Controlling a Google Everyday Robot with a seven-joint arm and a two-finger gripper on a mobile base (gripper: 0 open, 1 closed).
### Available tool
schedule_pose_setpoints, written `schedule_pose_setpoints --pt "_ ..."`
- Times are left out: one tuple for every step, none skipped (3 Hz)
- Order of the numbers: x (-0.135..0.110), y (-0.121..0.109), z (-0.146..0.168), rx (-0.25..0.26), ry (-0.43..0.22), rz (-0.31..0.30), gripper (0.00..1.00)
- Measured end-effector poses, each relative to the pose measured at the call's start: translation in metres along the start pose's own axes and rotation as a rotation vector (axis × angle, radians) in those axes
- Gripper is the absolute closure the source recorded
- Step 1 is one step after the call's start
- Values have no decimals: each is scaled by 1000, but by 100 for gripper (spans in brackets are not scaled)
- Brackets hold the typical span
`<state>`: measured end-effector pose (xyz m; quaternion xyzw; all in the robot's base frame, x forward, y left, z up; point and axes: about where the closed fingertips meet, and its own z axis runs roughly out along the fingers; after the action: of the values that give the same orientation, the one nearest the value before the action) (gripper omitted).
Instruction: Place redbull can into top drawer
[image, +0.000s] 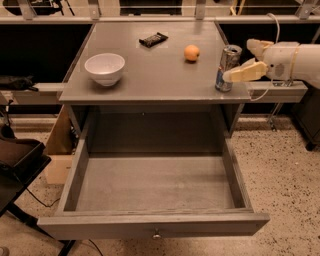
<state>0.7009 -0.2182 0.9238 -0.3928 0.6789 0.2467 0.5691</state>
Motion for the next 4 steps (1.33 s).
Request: schedule_pose_setpoints --pt "9 5 23 -34 -48 25 0" --pt "21 3 38 -46 -132 3 0" --pt "22 5 43 -53 -141 -18 17" --pt "22 5 43 -53 -141 -18 48"
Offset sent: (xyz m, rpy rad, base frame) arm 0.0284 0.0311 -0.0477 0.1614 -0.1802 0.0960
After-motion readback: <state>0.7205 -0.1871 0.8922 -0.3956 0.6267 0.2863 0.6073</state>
